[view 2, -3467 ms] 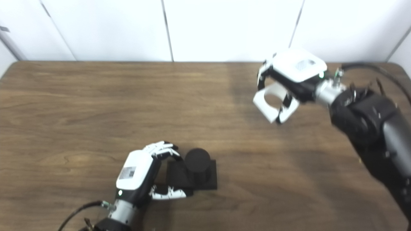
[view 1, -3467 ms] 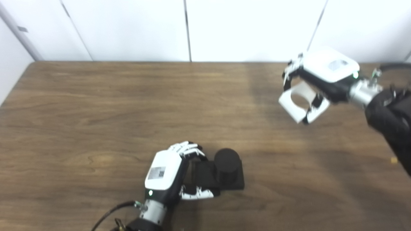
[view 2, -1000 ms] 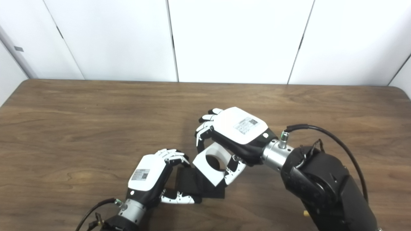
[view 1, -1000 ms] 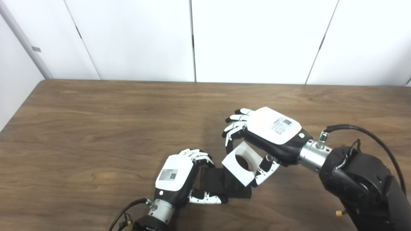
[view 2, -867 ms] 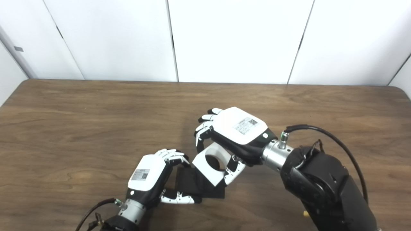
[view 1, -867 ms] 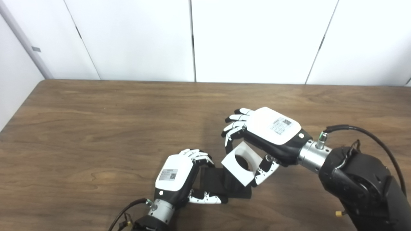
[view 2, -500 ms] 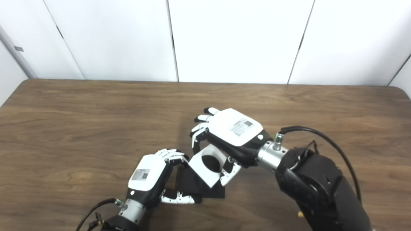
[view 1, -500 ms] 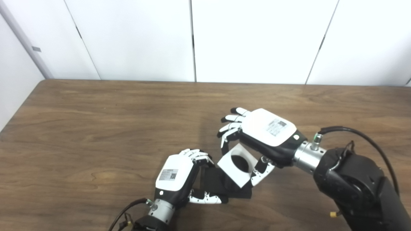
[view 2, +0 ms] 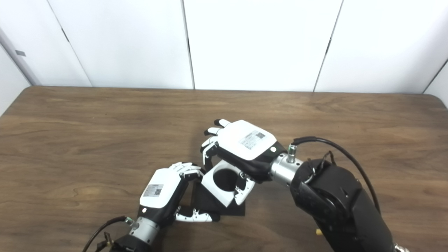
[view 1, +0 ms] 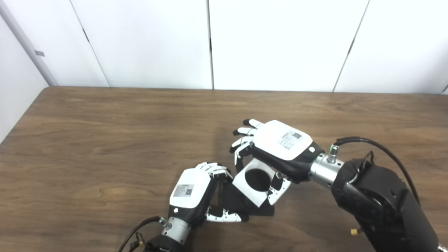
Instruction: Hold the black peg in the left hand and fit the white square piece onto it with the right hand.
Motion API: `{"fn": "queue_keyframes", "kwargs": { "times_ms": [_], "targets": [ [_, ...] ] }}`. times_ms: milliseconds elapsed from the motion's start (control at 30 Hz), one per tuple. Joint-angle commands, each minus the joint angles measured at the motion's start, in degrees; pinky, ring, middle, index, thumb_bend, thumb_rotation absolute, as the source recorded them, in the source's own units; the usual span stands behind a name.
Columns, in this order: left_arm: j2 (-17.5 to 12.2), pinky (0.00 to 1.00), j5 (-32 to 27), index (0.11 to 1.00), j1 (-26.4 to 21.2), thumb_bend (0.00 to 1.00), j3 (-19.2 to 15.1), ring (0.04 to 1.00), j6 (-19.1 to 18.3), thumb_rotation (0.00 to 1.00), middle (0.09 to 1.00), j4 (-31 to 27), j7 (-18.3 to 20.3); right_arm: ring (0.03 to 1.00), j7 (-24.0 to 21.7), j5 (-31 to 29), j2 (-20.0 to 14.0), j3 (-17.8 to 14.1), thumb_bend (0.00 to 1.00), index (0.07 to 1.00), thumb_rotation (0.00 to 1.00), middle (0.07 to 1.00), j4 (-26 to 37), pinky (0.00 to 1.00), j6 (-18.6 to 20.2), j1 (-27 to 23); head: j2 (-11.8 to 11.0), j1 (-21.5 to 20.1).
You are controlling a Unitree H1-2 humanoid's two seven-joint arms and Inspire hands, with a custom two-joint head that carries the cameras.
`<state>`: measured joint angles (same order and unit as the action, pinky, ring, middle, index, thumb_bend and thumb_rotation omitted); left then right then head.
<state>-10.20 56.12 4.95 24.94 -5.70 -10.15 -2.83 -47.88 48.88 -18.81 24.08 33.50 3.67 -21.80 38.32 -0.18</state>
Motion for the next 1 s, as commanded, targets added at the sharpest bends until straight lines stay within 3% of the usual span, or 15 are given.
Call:
{"fn": "queue_keyframes", "kwargs": {
  "times_ms": [0,167,200,267,333,500,967],
  "targets": [
    [-1.3,0.84,1.9,0.489,1.3,0.51,-0.3,0.814,-3.5,0.05,0.745,3.9,3.6,0.936,-0.2,0.1,0.3,0.0,0.52,0.483,0.13,0.797,0.8,1.0,-1.4,-2.9,0.1,0.0],
    [-1.1,0.84,1.7,0.489,1.4,0.51,-0.5,0.814,-3.5,0.05,0.744,3.7,3.6,0.951,-4.9,2.5,-0.4,0.9,0.52,0.489,0.14,0.809,1.2,1.0,-0.3,-4.1,0.3,0.1],
    [-1.1,0.84,1.6,0.489,1.4,0.51,-0.5,0.815,-3.5,0.05,0.744,3.7,3.6,0.957,-5.9,3.0,-0.5,1.0,0.75,0.579,0.18,0.826,1.2,1.0,0.0,-4.3,0.3,0.1],
    [-1.1,0.84,1.7,0.489,1.4,0.51,-0.5,0.816,-3.5,0.05,0.745,3.6,3.7,0.976,-9.7,3.8,-0.6,1.1,0.91,0.665,0.25,0.859,1.6,1.0,1.8,-4.8,0.4,0.2],
    [-1.0,0.84,1.7,0.489,1.4,0.51,-0.5,0.815,-3.5,0.05,0.744,3.6,3.7,0.995,-12.0,4.1,-0.5,1.0,0.98,0.73,0.33,0.891,1.7,1.0,2.6,-5.1,0.4,0.2],
    [-0.9,0.84,1.6,0.489,1.5,0.51,-0.5,0.815,-3.5,0.05,0.745,3.3,3.7,1.0,-14.9,4.9,-0.5,0.3,1.0,0.781,0.44,0.916,2.0,1.0,2.8,-5.1,0.5,0.1],
    [-0.6,0.84,2.3,0.495,1.6,0.51,-0.9,0.806,-4.1,0.07,0.743,2.8,3.9,0.999,-11.6,2.7,-0.4,-4.1,1.0,0.814,0.48,0.914,2.1,1.0,2.5,-3.1,0.8,0.1]
  ]
}}
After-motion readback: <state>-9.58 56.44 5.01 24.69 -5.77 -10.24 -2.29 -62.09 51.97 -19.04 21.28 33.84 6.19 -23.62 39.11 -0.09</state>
